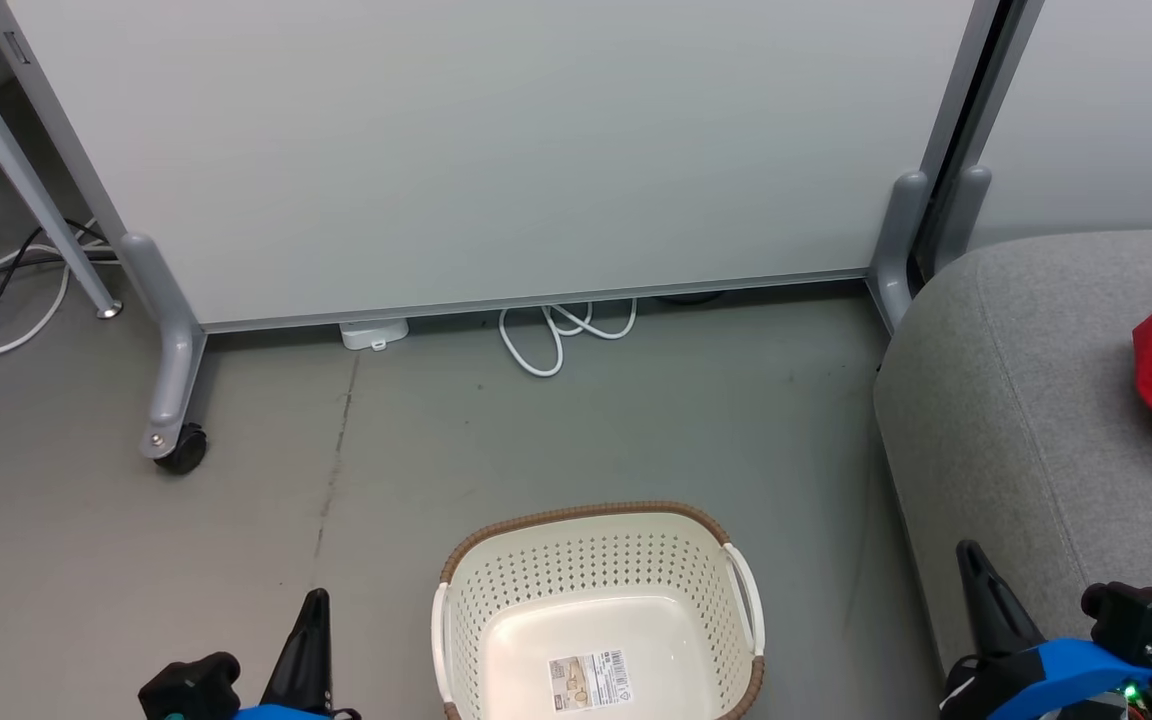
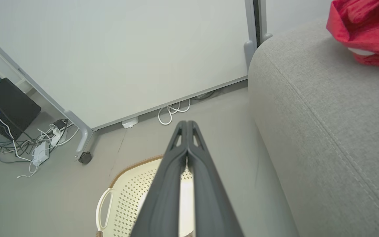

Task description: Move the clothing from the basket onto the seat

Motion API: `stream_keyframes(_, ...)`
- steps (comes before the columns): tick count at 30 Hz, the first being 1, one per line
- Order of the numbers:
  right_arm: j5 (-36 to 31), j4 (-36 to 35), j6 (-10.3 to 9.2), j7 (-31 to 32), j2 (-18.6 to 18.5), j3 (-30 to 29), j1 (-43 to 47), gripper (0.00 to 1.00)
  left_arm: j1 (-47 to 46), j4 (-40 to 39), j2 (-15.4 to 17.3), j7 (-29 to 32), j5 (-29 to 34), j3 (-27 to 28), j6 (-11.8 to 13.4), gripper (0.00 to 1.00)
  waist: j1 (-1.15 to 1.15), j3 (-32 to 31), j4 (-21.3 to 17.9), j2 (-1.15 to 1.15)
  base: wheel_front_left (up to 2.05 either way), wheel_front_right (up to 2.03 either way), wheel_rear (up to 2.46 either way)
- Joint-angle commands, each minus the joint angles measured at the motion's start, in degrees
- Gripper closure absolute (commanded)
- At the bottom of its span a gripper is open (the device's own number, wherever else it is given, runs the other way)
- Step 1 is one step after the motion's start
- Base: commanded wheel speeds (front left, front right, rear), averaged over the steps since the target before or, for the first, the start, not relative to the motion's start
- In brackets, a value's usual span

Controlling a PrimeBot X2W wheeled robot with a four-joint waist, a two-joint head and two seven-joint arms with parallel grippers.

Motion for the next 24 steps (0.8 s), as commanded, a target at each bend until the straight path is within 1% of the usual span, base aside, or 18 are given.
stream_keyframes(1, 2.92, -1.13, 0.0, 0.4, -0.19, -0.15, -1.19, 1.0, -1.67, -1.39, 0.04, 0.6, -2.7, 0.75, -0.01, 1.0, 0.0, 0.0, -0.05, 0.0, 0.0, 0.0, 0.0)
stream_keyframes(12, 13.54, -1.58, 0.0, 1.83, -0.25, -0.27, -1.83, 1.0, -2.6, -2.89, -0.2, 3.38, -12.56, 2.63, -0.03, 1.0, 0.0, 0.0, -0.39, 0.0, 0.0, 0.0, 0.0)
stream_keyframes(24, 23.73, -1.93, 0.0, 3.24, -0.31, -0.44, -2.55, 1.0, -3.5, -4.33, -0.44, 6.09, -22.06, 4.44, -0.05, 1.0, 0.0, 0.01, -0.76, 0.0, 0.0, 0.0, 0.0)
